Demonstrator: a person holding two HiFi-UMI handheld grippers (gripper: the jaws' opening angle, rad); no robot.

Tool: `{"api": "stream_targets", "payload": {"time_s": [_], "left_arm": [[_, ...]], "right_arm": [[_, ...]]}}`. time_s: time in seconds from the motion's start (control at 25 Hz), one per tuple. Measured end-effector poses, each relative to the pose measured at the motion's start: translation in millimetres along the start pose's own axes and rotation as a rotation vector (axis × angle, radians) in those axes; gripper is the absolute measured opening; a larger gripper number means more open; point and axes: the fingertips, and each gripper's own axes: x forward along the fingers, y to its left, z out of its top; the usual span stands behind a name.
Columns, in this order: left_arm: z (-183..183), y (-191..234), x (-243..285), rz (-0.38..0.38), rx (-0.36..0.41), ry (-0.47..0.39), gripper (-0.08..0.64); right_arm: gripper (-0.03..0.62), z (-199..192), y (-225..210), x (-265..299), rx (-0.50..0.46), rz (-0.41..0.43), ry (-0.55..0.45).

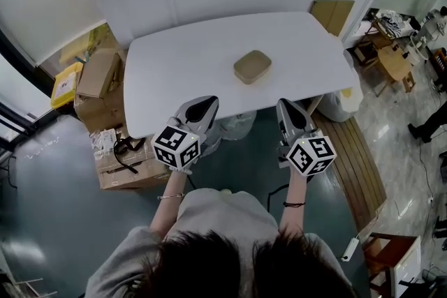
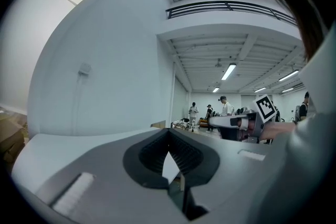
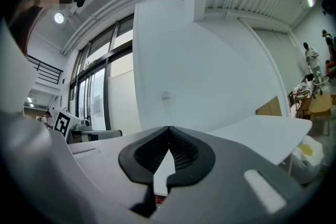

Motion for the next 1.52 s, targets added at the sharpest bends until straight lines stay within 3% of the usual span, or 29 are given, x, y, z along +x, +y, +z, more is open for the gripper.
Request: {"api": "stream_targets", "payload": {"time_s": [0.48, 1.52], "left_arm": [[-9.3, -3.2, 33.6, -0.036, -0.015, 0.025, -0.009], [1.2, 22.8, 138.9, 0.184, -0.068, -0.005, -0.009]], "right_arm": [[0.012, -5.9, -32.1, 4.3, 0.018, -0.053, 0.018], [0.012, 28.6, -135.4, 92.9, 0.008, 0.151, 0.131]]}}
